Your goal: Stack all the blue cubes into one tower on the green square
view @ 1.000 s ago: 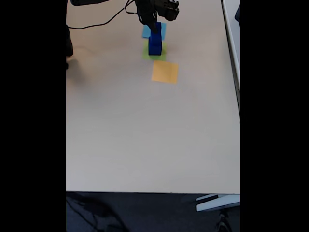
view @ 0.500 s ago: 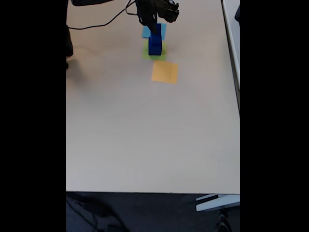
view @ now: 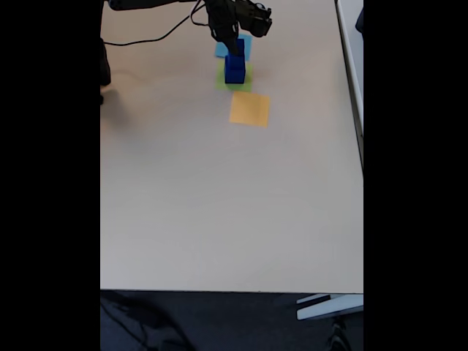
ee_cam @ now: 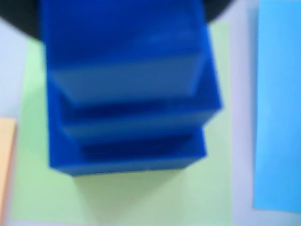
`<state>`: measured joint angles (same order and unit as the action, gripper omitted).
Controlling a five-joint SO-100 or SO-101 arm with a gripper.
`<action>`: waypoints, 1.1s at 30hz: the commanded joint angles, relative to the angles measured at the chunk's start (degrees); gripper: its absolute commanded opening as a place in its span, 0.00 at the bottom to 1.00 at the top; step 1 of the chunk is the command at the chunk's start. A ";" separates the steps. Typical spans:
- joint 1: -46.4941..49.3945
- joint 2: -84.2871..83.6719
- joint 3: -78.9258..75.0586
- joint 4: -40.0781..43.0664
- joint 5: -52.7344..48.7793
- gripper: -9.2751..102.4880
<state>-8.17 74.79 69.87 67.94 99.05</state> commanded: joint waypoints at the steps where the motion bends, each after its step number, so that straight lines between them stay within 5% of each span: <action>1: 0.35 0.70 -4.13 -0.26 -0.53 0.08; 33: -0.35 -0.18 -4.04 -0.26 0.44 0.08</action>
<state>-8.26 74.09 69.87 67.85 99.05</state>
